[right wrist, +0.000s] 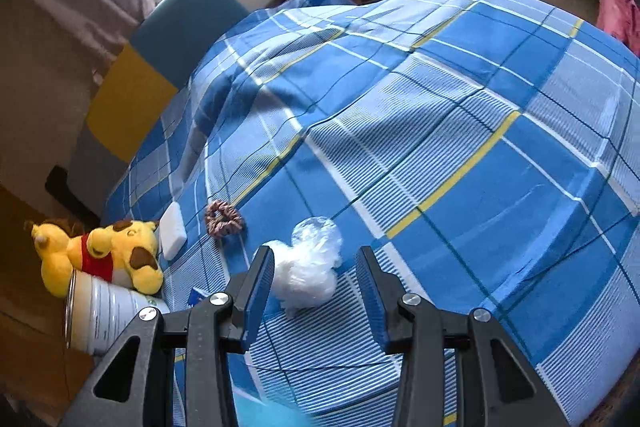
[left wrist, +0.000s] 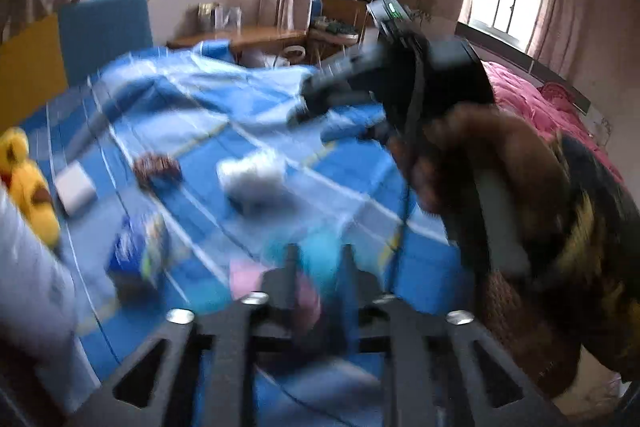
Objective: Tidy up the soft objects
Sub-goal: 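Grasp the blue Tempo tissue pack with the left gripper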
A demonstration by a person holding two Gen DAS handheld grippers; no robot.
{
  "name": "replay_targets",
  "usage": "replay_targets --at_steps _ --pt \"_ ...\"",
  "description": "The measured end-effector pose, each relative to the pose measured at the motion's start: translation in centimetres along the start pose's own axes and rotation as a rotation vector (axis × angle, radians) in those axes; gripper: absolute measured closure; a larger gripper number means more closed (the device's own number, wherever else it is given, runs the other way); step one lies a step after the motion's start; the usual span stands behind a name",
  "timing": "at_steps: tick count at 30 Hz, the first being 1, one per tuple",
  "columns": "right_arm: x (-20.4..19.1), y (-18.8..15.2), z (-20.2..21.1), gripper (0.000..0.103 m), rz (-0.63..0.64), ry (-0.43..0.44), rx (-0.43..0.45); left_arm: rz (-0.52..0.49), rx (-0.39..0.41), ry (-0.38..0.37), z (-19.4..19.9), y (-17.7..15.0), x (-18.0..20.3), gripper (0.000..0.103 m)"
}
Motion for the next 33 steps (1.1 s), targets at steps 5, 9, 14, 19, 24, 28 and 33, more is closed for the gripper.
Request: replay_targets --at_steps 5,9,14,19,24,28,33 --pt "0.2 -0.1 -0.6 0.061 -0.003 -0.021 -0.015 0.181 0.011 0.044 2.0 -2.6 -2.4 0.052" --pt "-0.2 -0.4 -0.9 0.061 0.035 -0.041 -0.021 0.327 -0.025 0.241 3.0 -4.1 -8.4 0.053" --pt "-0.2 -0.4 -1.0 0.061 0.042 -0.05 -0.023 0.401 -0.068 0.367 2.4 -3.4 -14.0 0.051" --pt "-0.3 -0.6 -1.1 0.06 0.034 -0.034 -0.037 0.346 -0.063 0.409 0.0 -0.5 -15.7 0.027" --pt "-0.6 -0.7 -1.1 0.06 0.038 -0.014 -0.046 0.246 -0.115 0.434 -3.9 1.2 -17.0 0.023" --pt "-0.9 -0.8 -1.2 0.06 0.044 -0.004 -0.052 0.236 -0.182 0.431 -6.6 0.3 -18.4 0.031" --pt "-1.1 -0.9 -1.2 0.06 0.055 -0.007 -0.052 0.283 -0.154 0.398 -6.1 -0.5 -17.6 0.049"
Point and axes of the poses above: each gripper's, at about its wrist camera, not at the fingertips, and z roughly against the way its jaws point, x to its right, y to its top, the point moved 9 cm from there along -z, roughly the way its jaws point, and after that the axes turned 1 degree about -y, right-handed, at the moved point
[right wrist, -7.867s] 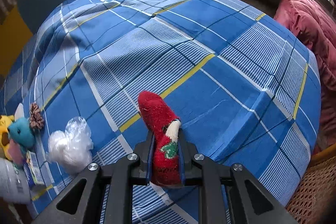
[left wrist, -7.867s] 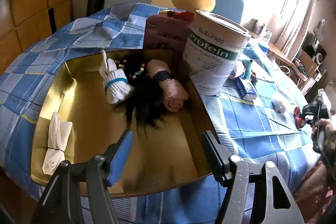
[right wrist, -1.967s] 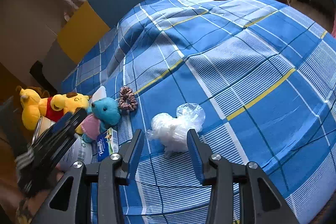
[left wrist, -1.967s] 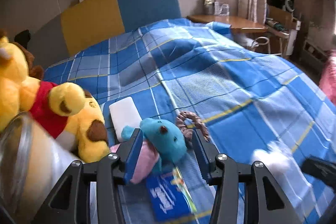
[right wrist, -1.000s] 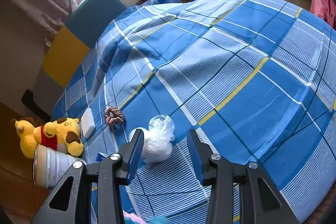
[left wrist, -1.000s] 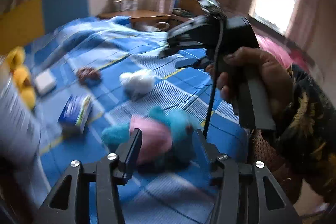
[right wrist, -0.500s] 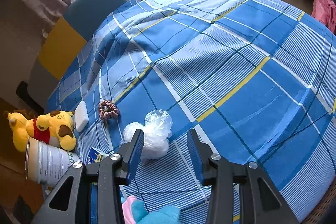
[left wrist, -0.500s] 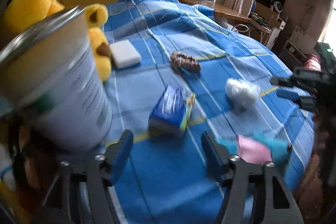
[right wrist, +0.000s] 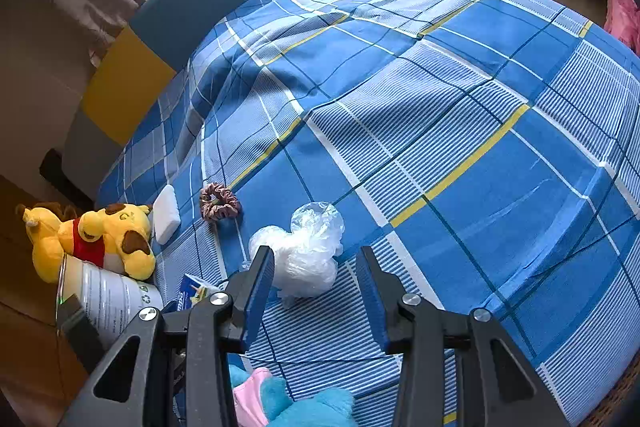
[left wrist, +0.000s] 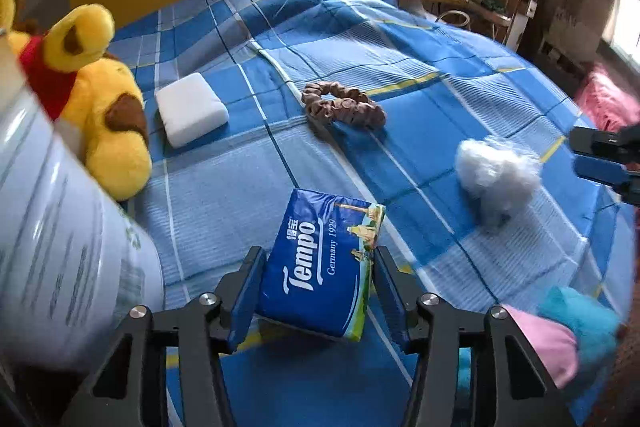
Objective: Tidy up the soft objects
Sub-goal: 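Grasp the blue Tempo tissue pack with the left gripper, then grasp the white foam block with the right gripper while the left holds the tissue pack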
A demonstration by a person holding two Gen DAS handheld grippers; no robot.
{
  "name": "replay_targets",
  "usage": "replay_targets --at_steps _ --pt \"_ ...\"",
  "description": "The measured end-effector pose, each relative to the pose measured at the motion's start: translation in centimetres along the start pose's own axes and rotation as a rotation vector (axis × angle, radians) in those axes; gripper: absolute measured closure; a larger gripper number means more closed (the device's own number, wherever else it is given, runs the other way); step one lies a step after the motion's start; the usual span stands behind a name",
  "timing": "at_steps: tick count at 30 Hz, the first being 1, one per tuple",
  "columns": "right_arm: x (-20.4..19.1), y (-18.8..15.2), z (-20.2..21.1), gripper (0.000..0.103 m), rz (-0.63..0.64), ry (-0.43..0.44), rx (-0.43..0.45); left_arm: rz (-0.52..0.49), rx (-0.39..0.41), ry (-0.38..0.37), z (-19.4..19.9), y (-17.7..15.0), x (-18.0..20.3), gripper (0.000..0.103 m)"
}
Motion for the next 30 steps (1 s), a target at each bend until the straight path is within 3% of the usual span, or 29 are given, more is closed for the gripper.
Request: replay_targets --at_steps 8,12,18,23,30 --pt "-2.4 -1.5 -1.1 0.06 0.123 -0.006 -0.066 0.154 0.02 0.084 5.4 -7.7 -0.9 0.048" --pt "-5.8 -3.4 -2.8 0.06 0.262 -0.007 -0.153 0.153 0.087 0.113 6.8 -10.0 -1.4 0.048" --pt "-12.8 -3.3 -7.7 0.061 0.397 0.039 -0.245 0.134 0.164 0.096 7.0 -10.8 -1.4 0.048" --pt "-19.4 -1.8 -12.9 0.061 0.486 0.068 -0.28 0.16 0.167 0.056 6.9 -10.8 -1.8 0.048" --pt "-24.5 0.4 -18.5 0.061 0.508 0.066 -0.297 0.208 0.146 -0.006 6.2 -10.9 -2.3 0.047"
Point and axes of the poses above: each gripper's, at about its wrist camera, not at the fingertips, and z roughly against the way its jaws point, x to its right, y to its top, the point moved 9 cm from there along -z, roughly the way its jaws point, and after that the axes turned 1 degree about -y, right-handed, at the moved point
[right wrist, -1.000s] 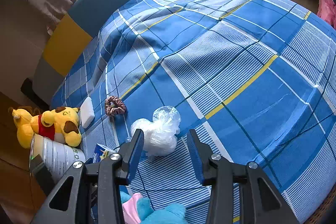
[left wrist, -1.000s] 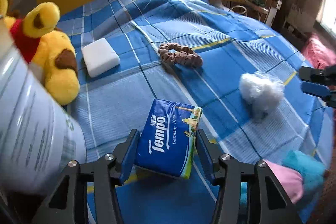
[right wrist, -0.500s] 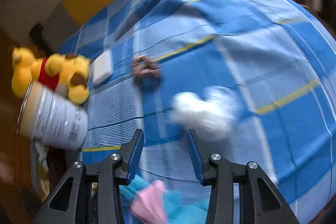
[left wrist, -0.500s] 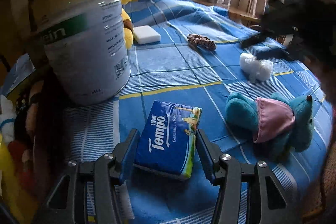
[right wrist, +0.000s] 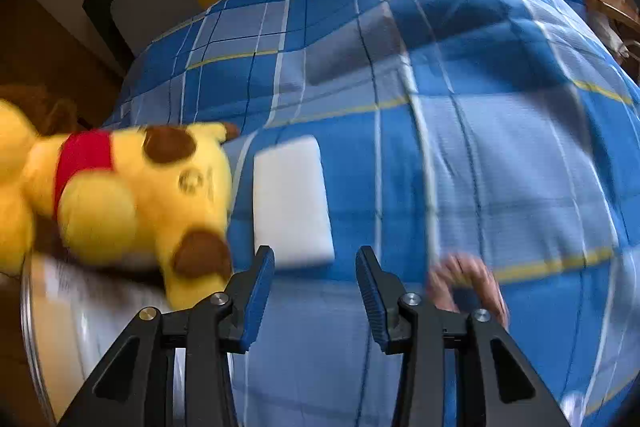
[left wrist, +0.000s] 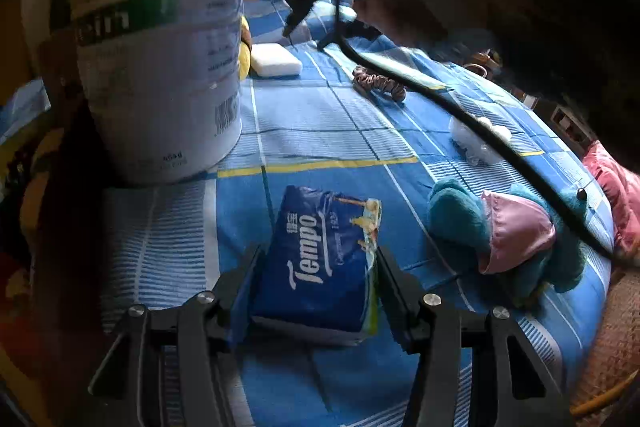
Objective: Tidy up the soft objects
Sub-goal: 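Grasp the white foam block with the right gripper while the left holds the tissue pack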
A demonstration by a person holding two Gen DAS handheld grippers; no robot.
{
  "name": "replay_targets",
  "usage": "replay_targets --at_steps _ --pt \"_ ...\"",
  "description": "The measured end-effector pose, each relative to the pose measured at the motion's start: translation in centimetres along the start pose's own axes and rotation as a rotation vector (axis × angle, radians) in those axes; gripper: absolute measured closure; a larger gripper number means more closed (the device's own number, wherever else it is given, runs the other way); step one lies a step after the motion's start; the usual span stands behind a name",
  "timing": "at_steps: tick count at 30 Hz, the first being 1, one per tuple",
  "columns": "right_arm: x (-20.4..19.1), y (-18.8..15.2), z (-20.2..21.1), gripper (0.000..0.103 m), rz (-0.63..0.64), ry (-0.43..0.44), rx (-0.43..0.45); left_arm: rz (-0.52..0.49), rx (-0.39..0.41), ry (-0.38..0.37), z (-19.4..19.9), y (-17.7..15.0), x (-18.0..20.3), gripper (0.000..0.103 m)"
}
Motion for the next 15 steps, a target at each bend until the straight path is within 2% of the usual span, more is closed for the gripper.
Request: replay_targets --at_steps 9,15 --pt "-0.8 1.7 -5.1 0.061 -0.002 0.048 -0.097 -0.002 -0.002 0.0 -0.2 -0.2 0.1 0.047" --pt "-1.1 1.7 -5.6 0.061 0.051 0.065 -0.099 -0.011 -0.004 0.01 -0.3 -0.3 0.3 0.047"
Point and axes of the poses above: each gripper's, at about its wrist camera, not at the fingertips, and z roughly against the way its jaws point, x to its right, y to its top, the point moved 9 cm from there along -z, roughly the way its jaws point, and after that the axes turned 1 degree about -y, right-handed, at the moved point
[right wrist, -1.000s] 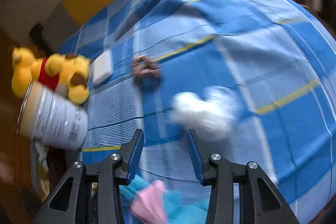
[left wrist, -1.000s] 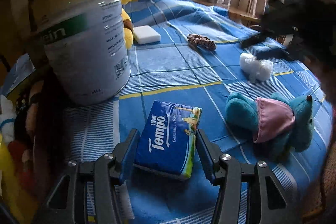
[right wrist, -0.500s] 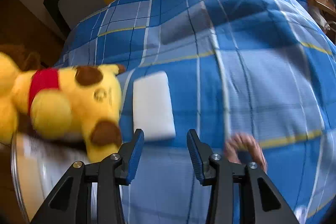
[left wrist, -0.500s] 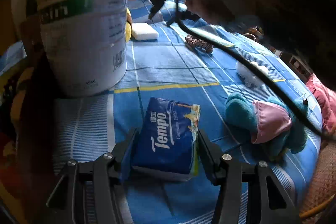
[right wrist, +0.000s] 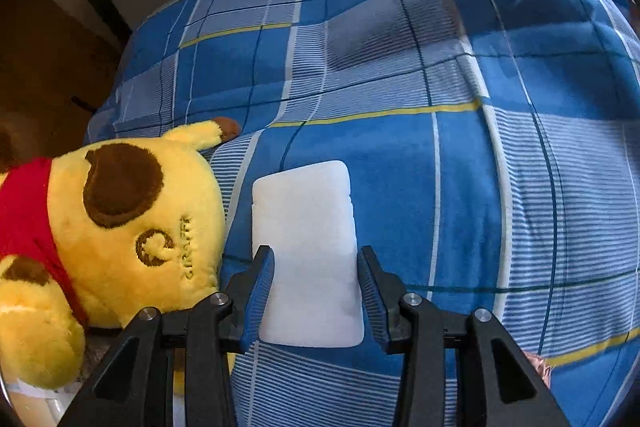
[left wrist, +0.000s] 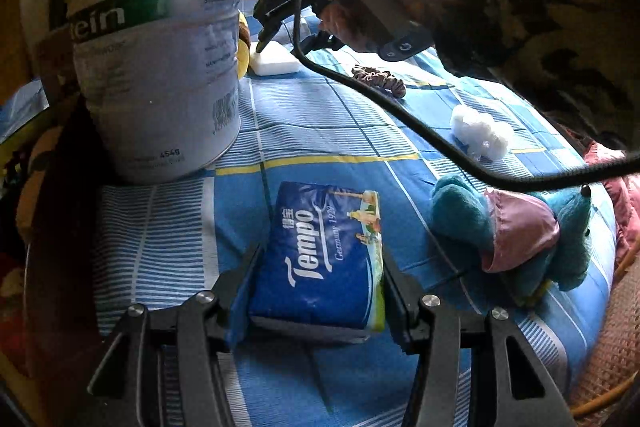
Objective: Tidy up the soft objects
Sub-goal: 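Grasp the white foam block with the right gripper while the left holds the tissue pack, then lift the white foam block with the right gripper while the left holds the tissue pack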
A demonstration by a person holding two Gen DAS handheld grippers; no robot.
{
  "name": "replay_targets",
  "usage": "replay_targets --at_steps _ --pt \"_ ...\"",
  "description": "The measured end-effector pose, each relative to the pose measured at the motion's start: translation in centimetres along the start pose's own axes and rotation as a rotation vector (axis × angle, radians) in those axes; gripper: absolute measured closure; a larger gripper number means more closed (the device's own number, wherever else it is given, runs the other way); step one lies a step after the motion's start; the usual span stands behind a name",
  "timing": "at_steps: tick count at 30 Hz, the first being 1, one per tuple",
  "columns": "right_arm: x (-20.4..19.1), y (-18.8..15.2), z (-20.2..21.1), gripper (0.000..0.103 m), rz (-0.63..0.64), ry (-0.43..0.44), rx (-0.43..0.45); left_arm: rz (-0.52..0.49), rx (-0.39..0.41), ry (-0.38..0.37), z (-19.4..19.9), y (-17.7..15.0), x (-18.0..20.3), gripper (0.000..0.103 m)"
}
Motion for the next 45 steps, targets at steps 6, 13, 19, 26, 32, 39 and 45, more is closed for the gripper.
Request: replay_targets --at_steps 6,13,19,26,32,39,45 --pt "1.1 -1.0 2.0 0.082 0.052 -0.036 0.014 -0.004 0.0 0.004 0.2 -0.1 0.1 0.047" --pt "1.6 -4.7 6.2 0.091 0.1 -0.029 -0.008 -0.005 0.0 0.006 0.2 0.0 0.1 0.047" --pt "1.3 -10.1 9.5 0.091 0.118 0.03 -0.071 -0.004 0.0 0.005 0.3 0.1 0.0 0.048" --pt "3.8 -14.3 8.3 0.059 0.074 -0.079 -0.143 -0.006 0.001 0.007 0.3 0.1 -0.1 0.047" --pt "3.5 -13.4 7.8 0.029 -0.018 -0.105 -0.068 -0.013 0.002 0.016 0.2 0.0 0.2 0.047" --pt "3.1 -12.7 3.3 0.028 -0.021 -0.289 -0.092 -0.013 0.003 0.016 0.1 0.1 0.4 0.047" --pt "1.6 -14.2 4.7 0.047 0.117 -0.302 -0.086 -0.013 0.004 0.016 0.0 0.0 0.5 0.048"
Point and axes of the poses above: each gripper's, at about its wrist camera, not at the fingertips, and z roughly against the way its jaws point, x to its right, y to its top, the point moved 9 cm from there along -z, roughly the way its jaws point, and after that the axes turned 1 degree about -y, right-handed, at the moved point
